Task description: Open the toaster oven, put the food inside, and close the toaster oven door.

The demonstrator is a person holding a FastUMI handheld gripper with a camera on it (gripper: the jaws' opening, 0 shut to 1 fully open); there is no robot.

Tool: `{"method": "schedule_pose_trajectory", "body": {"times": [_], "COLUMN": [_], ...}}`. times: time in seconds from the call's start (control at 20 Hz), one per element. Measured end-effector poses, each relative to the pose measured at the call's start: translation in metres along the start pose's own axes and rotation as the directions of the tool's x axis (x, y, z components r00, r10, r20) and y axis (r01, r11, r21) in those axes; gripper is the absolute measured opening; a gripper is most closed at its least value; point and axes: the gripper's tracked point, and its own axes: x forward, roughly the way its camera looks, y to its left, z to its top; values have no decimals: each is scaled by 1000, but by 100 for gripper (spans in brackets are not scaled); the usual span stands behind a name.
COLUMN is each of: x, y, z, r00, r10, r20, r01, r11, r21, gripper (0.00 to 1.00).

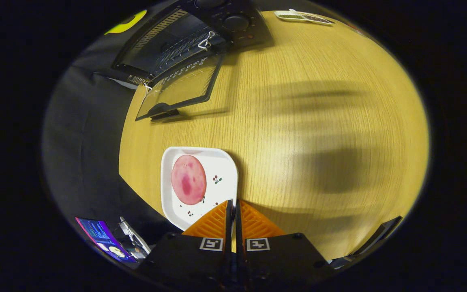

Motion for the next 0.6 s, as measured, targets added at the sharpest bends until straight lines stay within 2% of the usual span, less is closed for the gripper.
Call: {"method": "schedule_pose_trajectory", "body": {"times": [0.15,0.4,0.6], "x": [2,0,-2], "y": [1,10,18], "z": [0,-7,-10], "r00": [1000,995,992], "r10": [26,99,121], "r20": [13,13,33], "r01": [-26,-100,-125], "r11": [998,985,978], "r21": [49,142,168], "gripper": [2,2,2]}}
